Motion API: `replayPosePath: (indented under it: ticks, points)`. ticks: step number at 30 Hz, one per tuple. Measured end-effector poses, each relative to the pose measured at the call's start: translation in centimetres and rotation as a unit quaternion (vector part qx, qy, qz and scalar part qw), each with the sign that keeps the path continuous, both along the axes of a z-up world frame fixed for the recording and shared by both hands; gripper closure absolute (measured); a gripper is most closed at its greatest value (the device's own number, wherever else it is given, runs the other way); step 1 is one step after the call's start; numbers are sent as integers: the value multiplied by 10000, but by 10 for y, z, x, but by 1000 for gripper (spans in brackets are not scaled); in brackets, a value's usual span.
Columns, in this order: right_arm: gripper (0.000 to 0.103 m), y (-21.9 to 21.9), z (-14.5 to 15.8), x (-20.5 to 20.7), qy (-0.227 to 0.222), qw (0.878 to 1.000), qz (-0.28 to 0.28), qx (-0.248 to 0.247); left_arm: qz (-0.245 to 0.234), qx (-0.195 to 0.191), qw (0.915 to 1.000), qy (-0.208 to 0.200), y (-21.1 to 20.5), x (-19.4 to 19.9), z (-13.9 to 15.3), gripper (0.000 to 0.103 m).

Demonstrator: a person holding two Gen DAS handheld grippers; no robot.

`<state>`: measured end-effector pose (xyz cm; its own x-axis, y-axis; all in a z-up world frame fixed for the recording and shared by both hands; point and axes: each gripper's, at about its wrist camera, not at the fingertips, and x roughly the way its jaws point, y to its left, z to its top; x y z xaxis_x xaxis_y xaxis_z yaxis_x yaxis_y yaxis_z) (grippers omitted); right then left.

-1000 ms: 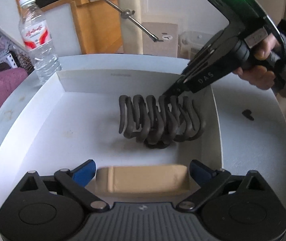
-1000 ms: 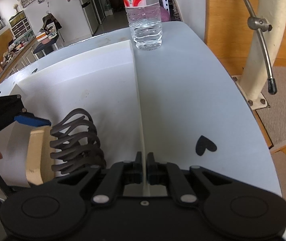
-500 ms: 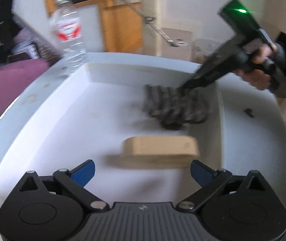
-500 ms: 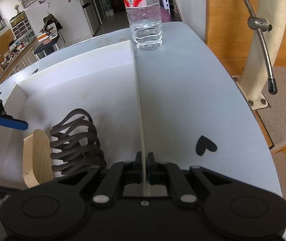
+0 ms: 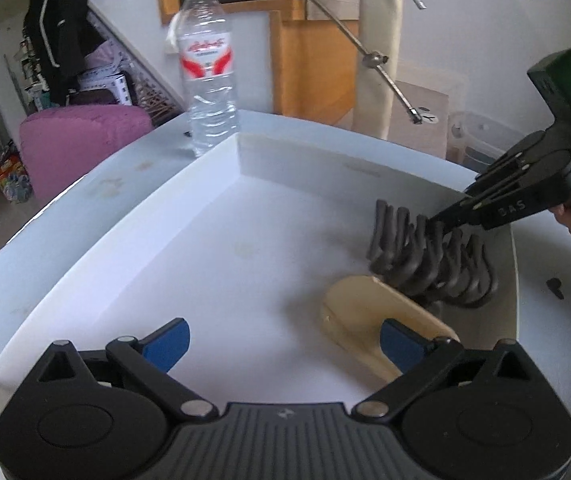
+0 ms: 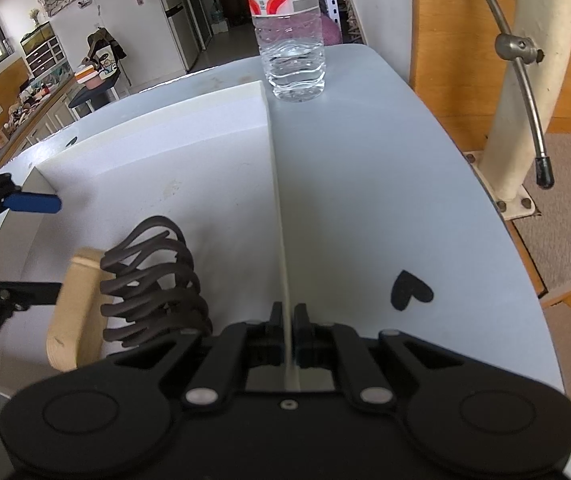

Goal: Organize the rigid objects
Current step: 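Carry the wooden block into the tray beside the clip and release it, then move the left gripper to the white charger plug and grasp it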

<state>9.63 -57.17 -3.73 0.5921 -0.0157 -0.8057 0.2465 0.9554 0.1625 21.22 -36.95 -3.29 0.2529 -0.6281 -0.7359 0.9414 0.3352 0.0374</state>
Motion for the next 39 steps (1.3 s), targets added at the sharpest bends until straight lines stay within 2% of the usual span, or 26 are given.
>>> replayPosePath:
  ticks: [10, 20, 23, 34, 39]
  points:
    - [98, 0, 1, 1, 18, 10000, -1, -11, -45, -261, 9996, 69, 10, -24, 13, 3]
    - [98, 1, 0, 2, 35, 10000, -9, -47, 587, -663, 9943, 602, 50, -55, 36, 2]
    - [98, 2, 1, 2, 37, 10000, -20, -67, 846, -776, 9914, 635, 62, -67, 42, 2]
    - [99, 5, 2, 1, 35, 9999, -19, -142, 1834, -1337, 9734, 318, 115, -101, 71, 0]
    - [99, 4, 1, 1, 10, 9999, -36, -118, 2410, -1341, 9611, 150, 146, -110, 67, 0]
